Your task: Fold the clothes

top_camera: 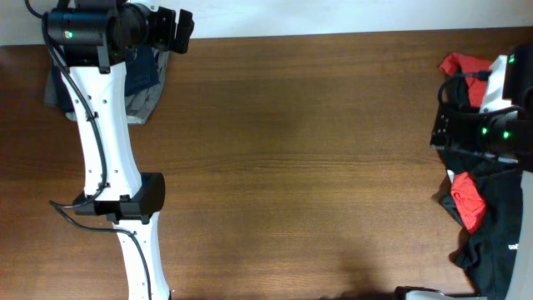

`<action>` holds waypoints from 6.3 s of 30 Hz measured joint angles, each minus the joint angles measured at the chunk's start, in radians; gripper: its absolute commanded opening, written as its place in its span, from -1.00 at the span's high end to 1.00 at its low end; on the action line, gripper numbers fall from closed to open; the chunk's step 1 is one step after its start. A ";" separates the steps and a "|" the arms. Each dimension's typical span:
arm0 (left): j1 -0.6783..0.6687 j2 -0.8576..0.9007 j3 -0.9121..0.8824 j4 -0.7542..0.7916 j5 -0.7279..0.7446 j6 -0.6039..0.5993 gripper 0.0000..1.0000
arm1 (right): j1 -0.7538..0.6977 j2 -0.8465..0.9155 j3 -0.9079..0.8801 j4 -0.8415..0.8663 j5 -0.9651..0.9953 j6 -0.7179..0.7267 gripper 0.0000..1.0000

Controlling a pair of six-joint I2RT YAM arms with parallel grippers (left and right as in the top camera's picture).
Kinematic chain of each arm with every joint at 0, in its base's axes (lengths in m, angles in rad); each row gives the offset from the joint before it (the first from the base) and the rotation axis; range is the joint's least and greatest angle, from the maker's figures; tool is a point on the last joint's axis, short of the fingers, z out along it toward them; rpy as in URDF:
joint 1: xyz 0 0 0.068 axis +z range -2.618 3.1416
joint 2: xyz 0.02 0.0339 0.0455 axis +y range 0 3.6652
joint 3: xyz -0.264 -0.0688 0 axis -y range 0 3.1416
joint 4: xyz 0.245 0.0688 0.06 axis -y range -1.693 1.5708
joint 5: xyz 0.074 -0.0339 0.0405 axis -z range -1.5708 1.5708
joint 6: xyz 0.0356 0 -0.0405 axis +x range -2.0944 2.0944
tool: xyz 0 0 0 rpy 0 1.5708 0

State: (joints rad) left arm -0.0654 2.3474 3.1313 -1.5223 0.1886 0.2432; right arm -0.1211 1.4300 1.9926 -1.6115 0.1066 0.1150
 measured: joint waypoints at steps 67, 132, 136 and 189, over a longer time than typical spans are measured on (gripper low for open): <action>0.000 0.000 0.000 -0.001 -0.007 0.000 -0.99 | 0.114 -1.418 -1.983 1.620 -0.108 -0.076 -0.97; -0.038 -0.393 -1.283 0.693 0.074 -0.043 -0.98 | 0.119 -1.418 -1.983 1.539 -0.108 -0.138 -0.97; -0.038 -0.532 -1.635 0.957 0.072 -0.046 -0.98 | 0.119 -1.418 -1.983 1.539 -0.108 -0.138 -0.97; -0.036 -2.333 -3.120 1.447 -0.194 -0.277 -0.98 | 0.121 -1.419 -1.983 1.539 -0.108 -0.139 -0.97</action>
State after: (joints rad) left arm -0.1017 0.0147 0.0109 -0.0753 -0.0051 -0.0338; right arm 0.0002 0.0109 0.0101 -0.0727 -0.0017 -0.0238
